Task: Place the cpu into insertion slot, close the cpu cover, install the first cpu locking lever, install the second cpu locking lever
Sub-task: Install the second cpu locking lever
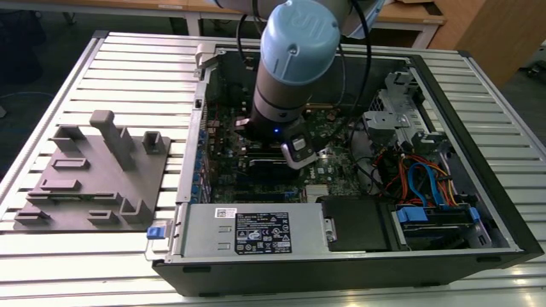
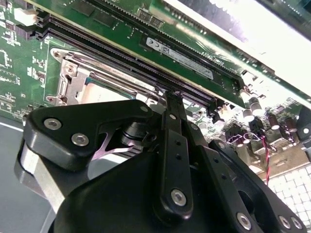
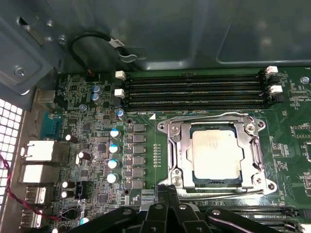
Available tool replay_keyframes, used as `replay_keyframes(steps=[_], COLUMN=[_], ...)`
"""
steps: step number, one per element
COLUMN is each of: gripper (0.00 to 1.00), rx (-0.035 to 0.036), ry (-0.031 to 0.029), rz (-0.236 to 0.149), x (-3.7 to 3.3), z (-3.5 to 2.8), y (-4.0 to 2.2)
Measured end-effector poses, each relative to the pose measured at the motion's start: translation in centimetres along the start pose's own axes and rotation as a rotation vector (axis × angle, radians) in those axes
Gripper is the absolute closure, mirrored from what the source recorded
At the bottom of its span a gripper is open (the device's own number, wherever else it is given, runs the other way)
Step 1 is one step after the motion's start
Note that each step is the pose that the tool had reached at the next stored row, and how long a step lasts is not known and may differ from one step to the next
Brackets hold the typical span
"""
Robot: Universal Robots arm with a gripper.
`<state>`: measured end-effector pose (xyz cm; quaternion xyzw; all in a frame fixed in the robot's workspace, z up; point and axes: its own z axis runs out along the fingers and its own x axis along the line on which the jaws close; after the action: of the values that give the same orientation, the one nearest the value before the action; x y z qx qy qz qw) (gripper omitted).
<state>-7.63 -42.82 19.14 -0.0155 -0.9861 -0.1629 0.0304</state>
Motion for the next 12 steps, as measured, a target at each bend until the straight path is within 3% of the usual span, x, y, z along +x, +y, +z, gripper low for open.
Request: replay_keyframes(steps=[12], gripper=[0.89], rx=[-0.0009], ry=[-0.0001], rz=[0.0], x=[0.08], z=[0.29], y=[0.16])
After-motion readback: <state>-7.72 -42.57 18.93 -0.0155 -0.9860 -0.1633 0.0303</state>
